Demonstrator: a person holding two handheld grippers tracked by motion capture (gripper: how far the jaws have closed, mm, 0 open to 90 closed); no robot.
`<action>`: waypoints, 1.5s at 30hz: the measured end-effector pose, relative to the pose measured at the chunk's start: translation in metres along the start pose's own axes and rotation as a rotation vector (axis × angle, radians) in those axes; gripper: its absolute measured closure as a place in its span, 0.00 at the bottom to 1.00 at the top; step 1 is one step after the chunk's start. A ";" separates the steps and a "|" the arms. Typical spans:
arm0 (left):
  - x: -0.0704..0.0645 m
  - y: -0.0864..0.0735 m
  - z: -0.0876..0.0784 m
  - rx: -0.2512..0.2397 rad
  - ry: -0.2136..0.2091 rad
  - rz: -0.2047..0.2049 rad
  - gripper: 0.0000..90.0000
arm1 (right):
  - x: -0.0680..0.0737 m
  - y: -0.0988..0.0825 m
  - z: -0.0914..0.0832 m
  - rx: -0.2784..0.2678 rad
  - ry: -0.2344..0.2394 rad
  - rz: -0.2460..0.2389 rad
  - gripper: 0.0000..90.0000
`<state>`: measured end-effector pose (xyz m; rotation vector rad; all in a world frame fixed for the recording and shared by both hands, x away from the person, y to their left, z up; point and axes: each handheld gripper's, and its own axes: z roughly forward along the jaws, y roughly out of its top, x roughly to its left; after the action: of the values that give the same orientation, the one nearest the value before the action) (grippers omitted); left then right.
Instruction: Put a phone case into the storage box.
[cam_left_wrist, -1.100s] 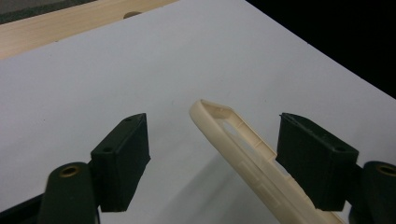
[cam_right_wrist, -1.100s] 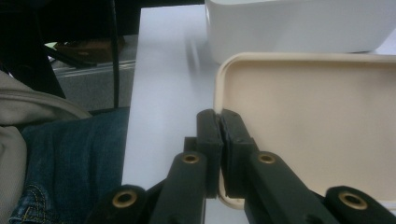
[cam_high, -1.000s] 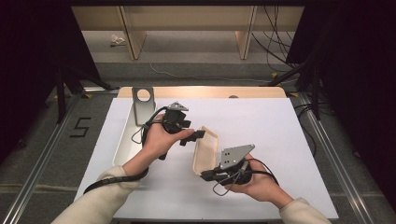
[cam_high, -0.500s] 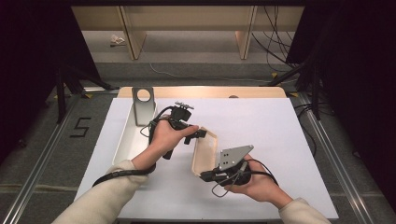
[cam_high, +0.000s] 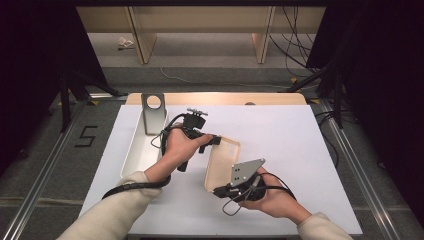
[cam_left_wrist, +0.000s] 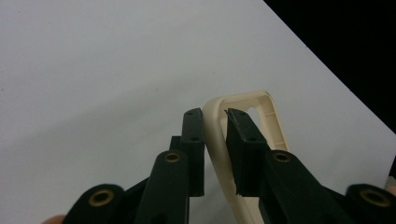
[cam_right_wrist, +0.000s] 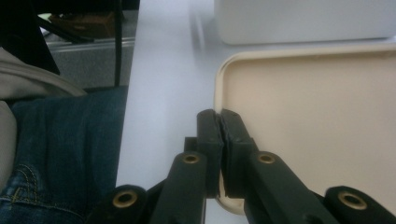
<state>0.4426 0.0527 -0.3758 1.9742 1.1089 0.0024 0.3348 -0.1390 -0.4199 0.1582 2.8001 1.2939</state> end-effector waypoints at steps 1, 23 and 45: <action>-0.001 0.001 -0.001 -0.007 -0.007 -0.002 0.88 | 0.000 -0.001 0.001 0.005 -0.002 -0.003 0.98; -0.004 0.004 -0.024 -0.154 0.033 0.156 0.92 | -0.008 -0.007 -0.009 -0.074 -0.201 0.076 0.45; 0.024 -0.001 -0.071 -0.301 0.075 0.156 0.91 | -0.021 -0.025 -0.034 -0.195 -0.348 0.211 0.18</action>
<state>0.4295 0.1175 -0.3406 1.7943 0.9379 0.3114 0.3508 -0.1828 -0.4165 0.6180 2.4024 1.4119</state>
